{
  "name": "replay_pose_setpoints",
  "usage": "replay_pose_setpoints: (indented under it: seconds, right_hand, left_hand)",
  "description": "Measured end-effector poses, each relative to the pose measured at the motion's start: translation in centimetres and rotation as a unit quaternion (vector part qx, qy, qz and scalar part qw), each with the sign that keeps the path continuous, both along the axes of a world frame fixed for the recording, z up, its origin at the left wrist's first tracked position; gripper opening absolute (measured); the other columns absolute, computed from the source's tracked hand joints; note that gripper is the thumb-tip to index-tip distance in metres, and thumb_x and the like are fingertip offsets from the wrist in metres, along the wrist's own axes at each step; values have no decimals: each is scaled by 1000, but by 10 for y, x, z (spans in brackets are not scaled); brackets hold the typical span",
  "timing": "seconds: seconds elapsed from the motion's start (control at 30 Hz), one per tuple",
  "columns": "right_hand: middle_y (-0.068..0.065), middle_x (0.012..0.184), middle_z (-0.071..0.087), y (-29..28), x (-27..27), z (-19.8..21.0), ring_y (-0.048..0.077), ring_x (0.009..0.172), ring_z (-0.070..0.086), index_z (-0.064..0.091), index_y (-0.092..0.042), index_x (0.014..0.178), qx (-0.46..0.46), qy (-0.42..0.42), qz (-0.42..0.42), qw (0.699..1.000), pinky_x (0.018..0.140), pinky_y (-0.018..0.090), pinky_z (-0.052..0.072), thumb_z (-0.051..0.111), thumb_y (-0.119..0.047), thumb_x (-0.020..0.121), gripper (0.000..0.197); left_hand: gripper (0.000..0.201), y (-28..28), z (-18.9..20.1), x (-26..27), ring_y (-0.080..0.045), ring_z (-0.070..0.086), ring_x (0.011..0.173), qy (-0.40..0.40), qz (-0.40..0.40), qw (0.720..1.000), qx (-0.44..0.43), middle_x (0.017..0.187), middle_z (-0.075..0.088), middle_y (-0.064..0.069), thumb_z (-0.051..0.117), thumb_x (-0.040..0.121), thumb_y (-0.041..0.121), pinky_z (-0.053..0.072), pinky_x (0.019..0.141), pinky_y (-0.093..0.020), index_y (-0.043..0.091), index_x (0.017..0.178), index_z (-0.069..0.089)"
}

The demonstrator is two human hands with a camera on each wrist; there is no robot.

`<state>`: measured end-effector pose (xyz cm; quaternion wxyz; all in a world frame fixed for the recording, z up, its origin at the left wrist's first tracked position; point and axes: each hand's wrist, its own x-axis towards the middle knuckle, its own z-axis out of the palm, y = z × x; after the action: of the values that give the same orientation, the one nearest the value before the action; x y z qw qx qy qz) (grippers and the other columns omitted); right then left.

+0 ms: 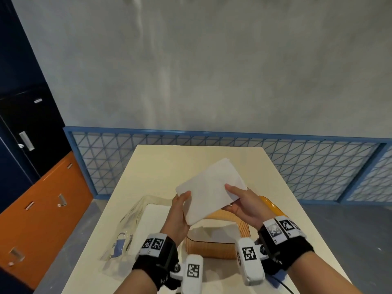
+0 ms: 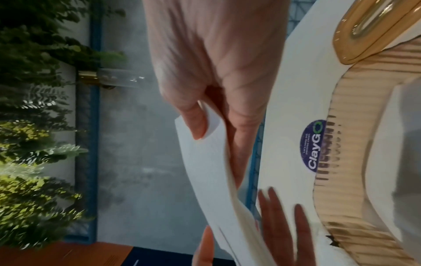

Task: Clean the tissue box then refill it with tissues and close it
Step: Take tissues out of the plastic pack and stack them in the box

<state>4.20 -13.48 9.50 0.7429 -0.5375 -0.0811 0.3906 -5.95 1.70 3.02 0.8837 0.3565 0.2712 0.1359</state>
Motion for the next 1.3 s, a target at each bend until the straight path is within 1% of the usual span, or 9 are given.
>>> replay_pose_setpoints:
  seconds: [0.13, 0.3, 0.47, 0.57, 0.7, 0.87, 0.97, 1.07, 1.3]
  right_hand:
    - [13, 108, 67, -12, 13, -9, 31, 101, 63, 57, -7, 117, -79, -72, 8, 994, 86, 46, 55, 59, -6, 88, 29]
    - [19, 103, 62, -19, 25, -32, 30, 95, 61, 62, -8, 93, -185, -157, -6, 970, 89, 46, 51, 60, 8, 83, 19]
    - [9, 89, 61, -18, 23, -53, 24, 88, 56, 60, -10, 86, -209, -226, -57, 950, 83, 39, 51, 58, 9, 82, 20]
    - [6, 95, 58, -23, 19, -70, 18, 85, 54, 56, -9, 95, -242, -235, -48, 940, 74, 26, 48, 58, 9, 82, 23]
    - [3, 106, 53, -25, 14, -95, 20, 97, 53, 47, -15, 110, -356, -259, 13, 898, 78, 28, 46, 59, 0, 84, 33]
    - [5, 103, 55, -20, 20, -86, 19, 91, 52, 48, -17, 103, -343, -293, -44, 891, 68, 22, 41, 54, 3, 86, 27]
    - [3, 96, 56, -27, 25, -79, 10, 80, 51, 52, -14, 101, -320, -325, -51, 888, 59, 15, 37, 53, 4, 86, 24]
    - [2, 99, 56, -32, 26, -84, 14, 86, 53, 50, -19, 103, -352, -336, 2, 874, 61, 13, 41, 54, 1, 88, 26]
    - [6, 104, 59, -29, 25, -88, 20, 92, 55, 51, -17, 107, -364, -343, -20, 866, 63, 16, 42, 54, -2, 87, 25]
  left_hand:
    - [39, 9, 7, 4, -31, 56, 114, 36, -14, 979, 199, 125, 59, -11, 47, 93, 5, 48, 91, -43, 11, 131, 46]
    - [27, -1, 14, 4, -22, 51, 93, 80, 9, 898, 433, 103, 53, -7, 44, 90, -2, 45, 69, -23, 11, 114, 41]
    - [29, -19, 0, 4, -12, 54, 84, 78, 40, 878, 471, 94, 53, 1, 45, 91, 0, 46, 67, -20, 17, 112, 36]
    - [33, -26, -18, 2, -22, 53, 89, 122, 41, 856, 501, 99, 53, -5, 50, 87, 1, 43, 75, -29, 19, 109, 34]
    - [23, -33, -41, -1, -28, 49, 90, 184, 11, 818, 544, 94, 48, -7, 43, 79, 19, 40, 78, -36, 18, 99, 33]
    - [27, -41, -39, 7, -32, 50, 93, 189, 1, 827, 530, 89, 46, 1, 33, 72, 23, 40, 94, -57, 23, 99, 31]
    - [37, -42, -35, 6, -29, 51, 97, 177, 25, 839, 514, 92, 46, 7, 40, 69, 23, 41, 94, -57, 39, 100, 25]
    - [43, -40, -46, 4, -29, 53, 101, 193, 21, 829, 525, 101, 48, 2, 39, 70, 20, 43, 93, -55, 49, 98, 22]
    - [41, -41, -47, 8, -17, 48, 104, 201, 26, 788, 581, 107, 48, 5, 45, 88, 3, 22, 107, -42, 31, 110, 27]
